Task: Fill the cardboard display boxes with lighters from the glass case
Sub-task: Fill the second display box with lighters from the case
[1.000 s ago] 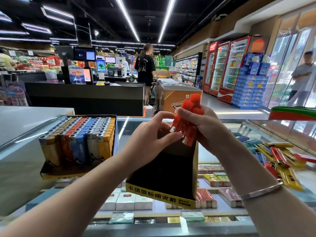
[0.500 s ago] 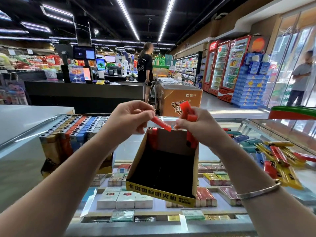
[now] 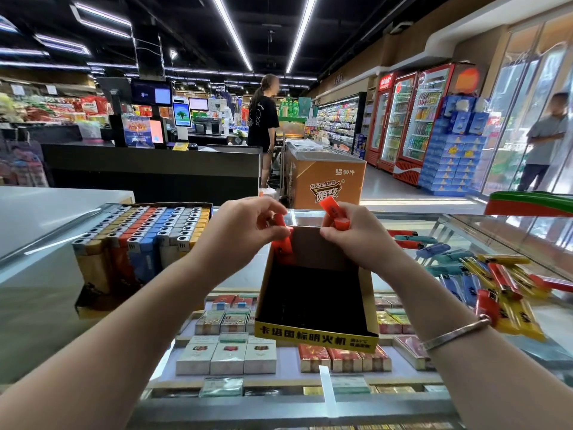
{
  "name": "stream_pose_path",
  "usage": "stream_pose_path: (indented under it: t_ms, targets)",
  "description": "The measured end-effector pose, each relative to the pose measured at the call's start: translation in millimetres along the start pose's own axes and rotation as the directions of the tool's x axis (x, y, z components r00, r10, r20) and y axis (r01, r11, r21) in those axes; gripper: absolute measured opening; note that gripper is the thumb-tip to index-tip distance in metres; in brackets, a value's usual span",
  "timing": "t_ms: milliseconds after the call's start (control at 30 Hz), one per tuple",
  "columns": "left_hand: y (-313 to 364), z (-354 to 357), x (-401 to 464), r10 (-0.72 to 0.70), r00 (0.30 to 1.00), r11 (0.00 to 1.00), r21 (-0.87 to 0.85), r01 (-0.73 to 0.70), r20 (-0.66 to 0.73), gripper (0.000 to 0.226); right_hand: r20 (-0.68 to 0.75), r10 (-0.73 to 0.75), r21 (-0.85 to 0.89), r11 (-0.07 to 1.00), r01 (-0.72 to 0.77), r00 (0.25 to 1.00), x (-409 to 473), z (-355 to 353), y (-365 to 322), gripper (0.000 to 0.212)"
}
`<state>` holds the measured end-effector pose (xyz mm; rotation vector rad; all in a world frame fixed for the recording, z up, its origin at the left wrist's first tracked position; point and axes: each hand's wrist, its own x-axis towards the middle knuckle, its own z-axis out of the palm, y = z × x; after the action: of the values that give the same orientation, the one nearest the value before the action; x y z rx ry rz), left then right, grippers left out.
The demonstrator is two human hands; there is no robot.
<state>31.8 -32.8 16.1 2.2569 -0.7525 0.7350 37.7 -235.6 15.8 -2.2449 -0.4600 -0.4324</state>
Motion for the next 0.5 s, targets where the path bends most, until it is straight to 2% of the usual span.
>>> stream_pose_path:
  t_ms: [67,300,400,500]
  targets:
    - [-1.2,4.6,-1.0,0.017,0.999,0.998,0.054,-0.016,-0.029,0.028,0.001,-0.006,0.001,1.000,0.006,1.000,0.5,0.9,0.7,0.005]
    - [-0.3,12.5,-1.5,0.154,0.988,0.976,0.158,-0.147,-0.028,0.014,0.000,-0.017,0.010,1.000,0.017,1.000,1.3,1.4,2.1,0.008]
    - [-2.2,12.4,0.8,0.153,0.987,0.981,0.128,-0.146,-0.042,0.010,-0.001,-0.015,0.005,1.000,0.015,1.000,1.7,1.3,3.1,0.007]
    - [-6.3,10.2,3.2,0.077,0.997,0.997,0.031,-0.076,-0.027,0.009,-0.002,-0.018,0.017,1.000,0.018,1.000,1.2,0.9,3.3,0.008]
